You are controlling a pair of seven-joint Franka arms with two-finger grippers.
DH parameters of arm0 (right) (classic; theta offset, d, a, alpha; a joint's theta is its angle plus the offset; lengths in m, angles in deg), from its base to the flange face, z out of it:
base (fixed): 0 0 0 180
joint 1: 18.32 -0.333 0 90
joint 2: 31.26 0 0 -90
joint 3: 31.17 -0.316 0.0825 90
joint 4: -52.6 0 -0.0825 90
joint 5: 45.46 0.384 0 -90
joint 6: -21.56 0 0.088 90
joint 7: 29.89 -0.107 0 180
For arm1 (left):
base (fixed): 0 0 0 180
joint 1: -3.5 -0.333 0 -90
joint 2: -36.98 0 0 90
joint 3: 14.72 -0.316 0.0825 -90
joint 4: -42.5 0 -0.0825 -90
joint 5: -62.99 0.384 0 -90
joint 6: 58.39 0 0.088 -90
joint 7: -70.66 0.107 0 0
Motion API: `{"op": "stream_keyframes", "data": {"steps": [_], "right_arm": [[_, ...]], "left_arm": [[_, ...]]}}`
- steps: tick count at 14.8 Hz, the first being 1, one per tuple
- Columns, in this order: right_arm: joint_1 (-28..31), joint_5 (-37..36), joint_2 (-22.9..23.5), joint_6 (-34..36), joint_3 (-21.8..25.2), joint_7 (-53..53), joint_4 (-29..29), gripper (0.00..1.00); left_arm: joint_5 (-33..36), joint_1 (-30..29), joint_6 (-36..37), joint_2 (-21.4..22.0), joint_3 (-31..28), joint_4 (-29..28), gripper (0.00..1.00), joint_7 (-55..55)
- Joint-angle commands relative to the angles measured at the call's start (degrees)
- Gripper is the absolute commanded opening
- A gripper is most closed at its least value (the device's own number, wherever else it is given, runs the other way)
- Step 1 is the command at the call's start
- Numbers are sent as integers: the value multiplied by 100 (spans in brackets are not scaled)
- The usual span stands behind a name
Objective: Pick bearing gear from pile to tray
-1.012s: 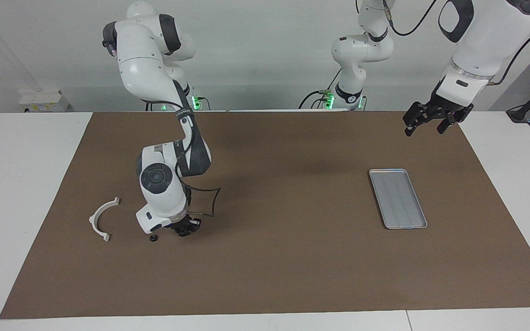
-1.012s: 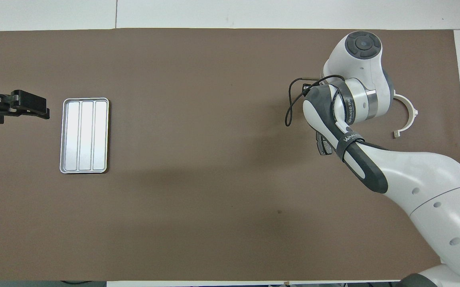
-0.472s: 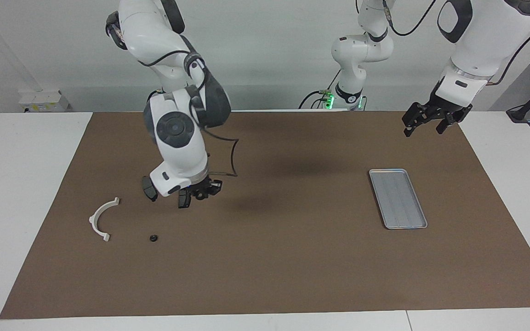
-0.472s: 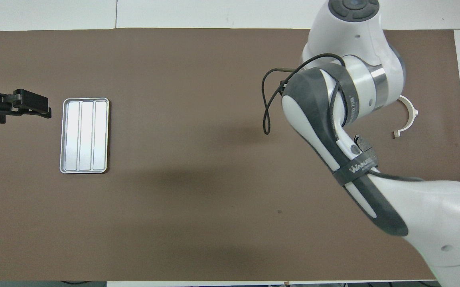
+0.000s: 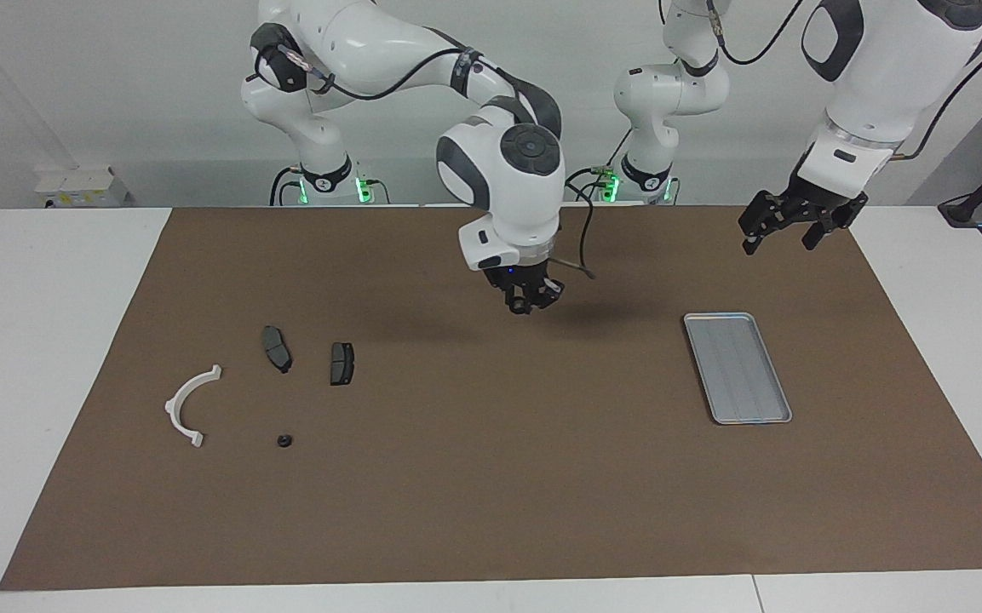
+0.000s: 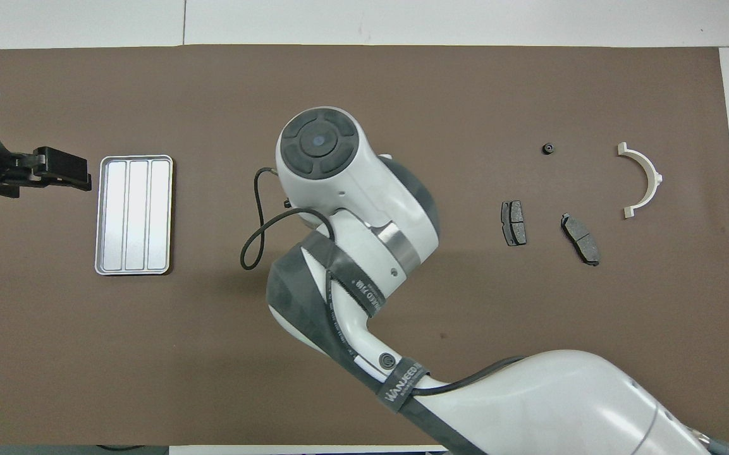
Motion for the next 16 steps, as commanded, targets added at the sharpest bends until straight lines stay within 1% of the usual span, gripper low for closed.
{"op": "stream_keyframes", "data": {"steps": [1,3,4,7,13,14,15,16], "right_arm": [[-241,-357,466,-663,14,-624,118,0],[-277,-560,651,-1112,14,-827,294,0],[-269,-605,661,-1288,14,-828,425,0],[-260,-833,792,-1676,31,-845,655,0],[-225,-860,810,-1703,31,-872,734,0],[-207,-860,810,-1720,31,-880,769,18],[-207,-869,810,-1703,40,-881,769,83],[-207,-903,802,-1625,40,-872,735,100]], "left_arm": [[81,126,-173,249,-39,-373,100,-89],[81,117,-112,241,-47,-321,100,-80],[81,91,-155,249,-47,-355,100,-62],[72,55,-208,250,-65,-338,100,-71],[46,38,-217,337,-65,-540,100,-27],[46,46,-226,346,-65,-540,100,-62],[37,55,-226,346,-65,-540,100,-62],[46,55,-226,346,-65,-540,100,-62]]}}
